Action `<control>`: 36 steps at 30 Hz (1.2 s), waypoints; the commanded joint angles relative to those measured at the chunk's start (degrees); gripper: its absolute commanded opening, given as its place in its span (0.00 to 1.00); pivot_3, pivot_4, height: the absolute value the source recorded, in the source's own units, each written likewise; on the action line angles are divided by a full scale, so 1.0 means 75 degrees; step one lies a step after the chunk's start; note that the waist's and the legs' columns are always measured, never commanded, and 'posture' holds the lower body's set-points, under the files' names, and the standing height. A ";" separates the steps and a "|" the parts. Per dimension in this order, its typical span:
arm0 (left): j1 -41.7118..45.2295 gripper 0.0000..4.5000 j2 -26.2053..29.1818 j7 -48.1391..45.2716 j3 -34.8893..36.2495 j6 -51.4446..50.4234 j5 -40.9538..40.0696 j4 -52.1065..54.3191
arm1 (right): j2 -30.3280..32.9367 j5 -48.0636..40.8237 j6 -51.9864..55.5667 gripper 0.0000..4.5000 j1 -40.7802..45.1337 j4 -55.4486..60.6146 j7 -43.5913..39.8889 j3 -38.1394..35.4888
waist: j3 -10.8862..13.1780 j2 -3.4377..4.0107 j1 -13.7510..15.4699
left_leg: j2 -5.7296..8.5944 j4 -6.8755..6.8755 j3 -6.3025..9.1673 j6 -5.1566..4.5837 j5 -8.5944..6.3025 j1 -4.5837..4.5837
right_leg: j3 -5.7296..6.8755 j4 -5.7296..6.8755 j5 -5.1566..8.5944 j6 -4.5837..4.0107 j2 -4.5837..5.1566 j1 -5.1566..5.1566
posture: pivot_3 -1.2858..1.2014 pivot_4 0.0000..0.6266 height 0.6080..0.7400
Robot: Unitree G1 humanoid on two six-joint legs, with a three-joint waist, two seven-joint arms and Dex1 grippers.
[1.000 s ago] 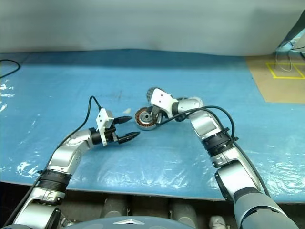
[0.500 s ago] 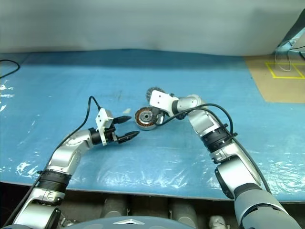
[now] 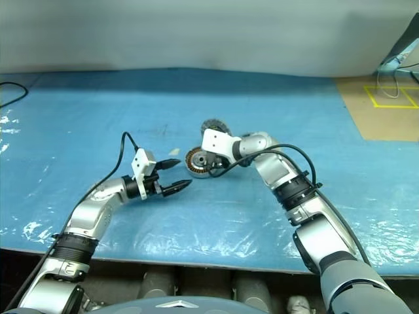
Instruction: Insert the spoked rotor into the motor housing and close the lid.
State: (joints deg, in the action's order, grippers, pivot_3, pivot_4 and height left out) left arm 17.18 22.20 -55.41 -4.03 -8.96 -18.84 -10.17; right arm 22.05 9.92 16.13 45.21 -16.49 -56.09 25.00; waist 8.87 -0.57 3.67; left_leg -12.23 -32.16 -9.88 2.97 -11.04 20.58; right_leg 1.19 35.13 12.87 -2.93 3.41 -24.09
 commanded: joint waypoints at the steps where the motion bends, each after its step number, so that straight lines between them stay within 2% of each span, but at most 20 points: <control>1: -0.0033 1.00 -0.0005 0.0073 0.0050 -0.0015 -0.0046 0.0365 | -0.0142 0.0030 -0.0003 0.61 0.0264 -0.0060 0.0140 -0.0092 | 0.0000 0.0000 -0.0007 | 0.0000 -0.0001 0.0000 0.0000 0.0000 0.0000 | 0.0000 0.0001 0.0000 0.0000 0.0000 0.0000 | 0.52 0.24 1.00; 7: -0.0045 1.00 -0.0004 0.0140 0.0029 -0.0072 -0.0041 0.0423 | -0.0468 0.0060 0.0361 0.61 0.0389 -0.0494 0.0444 -0.0144 | 0.0000 0.0000 -0.0011 | -0.0001 -0.0004 0.0000 0.0000 0.0000 -0.0001 | 0.0000 0.0005 0.0000 -0.0002 0.0000 0.0000 | 0.52 0.24 1.00; 12: -0.0068 1.00 0.0014 0.0087 0.0034 0.0039 -0.0013 0.0297 | -0.0468 0.0267 0.0267 0.27 0.0469 -0.0840 0.0630 -0.0059 | 0.0000 0.0000 0.0005 | 0.0000 -0.0008 0.0000 0.0001 0.0000 -0.0002 | 0.0000 0.0011 -0.0001 -0.0002 0.0001 0.0000 | 0.52 0.24 1.00; 15: -0.0077 1.00 0.0025 0.0044 0.0038 0.0131 0.0010 0.0190 | -0.0445 0.0272 0.0228 0.01 0.0462 -0.0837 0.0605 -0.0074 | 0.0000 0.0000 0.0035 | 0.0002 -0.0013 0.0000 0.0001 0.0000 -0.0001 | -0.0001 0.0013 -0.0001 -0.0002 0.0004 0.0001 | 0.52 0.24 1.00; 36: 0.0117 1.00 -0.0034 -0.0092 0.0003 0.0398 0.0061 -0.0234 | -0.0214 -0.0178 0.0145 0.00 0.0373 -0.0001 -0.0195 -0.0262 | 0.0002 -0.0002 0.0010 | -0.0003 -0.0010 0.0000 0.0001 0.0000 -0.0002 | -0.0001 0.0014 -0.0001 -0.0003 0.0000 -0.0002 | 0.52 0.24 1.00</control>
State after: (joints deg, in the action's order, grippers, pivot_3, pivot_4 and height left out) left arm 17.57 22.04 -55.74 -4.17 -7.23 -18.62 -12.69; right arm 20.66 10.51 18.00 47.72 -19.65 -57.03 24.67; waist 8.89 -0.58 3.75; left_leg -12.26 -32.23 -9.88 2.98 -11.04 20.57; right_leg 1.19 35.23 12.87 -2.95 3.40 -24.11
